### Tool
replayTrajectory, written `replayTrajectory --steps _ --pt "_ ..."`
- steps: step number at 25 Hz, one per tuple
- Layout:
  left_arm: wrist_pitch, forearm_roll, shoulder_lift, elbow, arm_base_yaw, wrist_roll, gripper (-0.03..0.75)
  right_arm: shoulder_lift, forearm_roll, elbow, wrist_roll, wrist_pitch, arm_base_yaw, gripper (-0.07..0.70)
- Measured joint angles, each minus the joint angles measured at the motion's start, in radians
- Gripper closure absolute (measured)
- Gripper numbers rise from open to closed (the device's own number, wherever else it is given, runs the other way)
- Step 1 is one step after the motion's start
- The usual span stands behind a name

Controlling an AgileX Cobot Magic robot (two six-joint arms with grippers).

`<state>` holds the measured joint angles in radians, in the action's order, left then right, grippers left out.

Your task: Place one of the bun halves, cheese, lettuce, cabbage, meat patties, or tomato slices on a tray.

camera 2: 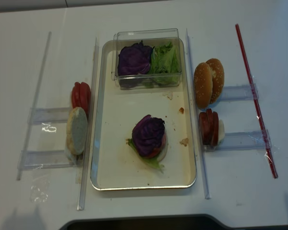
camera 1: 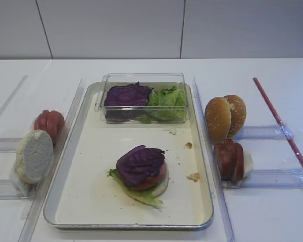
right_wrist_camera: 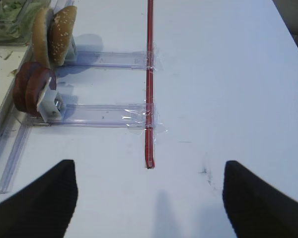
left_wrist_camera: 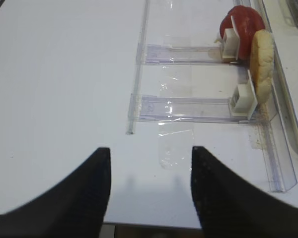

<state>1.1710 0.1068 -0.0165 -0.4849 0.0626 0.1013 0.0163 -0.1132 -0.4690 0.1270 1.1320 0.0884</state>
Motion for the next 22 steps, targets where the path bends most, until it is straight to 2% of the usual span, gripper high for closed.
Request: replayTrajectory --steps 22 --pt "0.0 0.0 0.0 0.0 0.0 0.0 0.339 0.0 0.0 0.0 -0.004 0.0 0.0 0.007"
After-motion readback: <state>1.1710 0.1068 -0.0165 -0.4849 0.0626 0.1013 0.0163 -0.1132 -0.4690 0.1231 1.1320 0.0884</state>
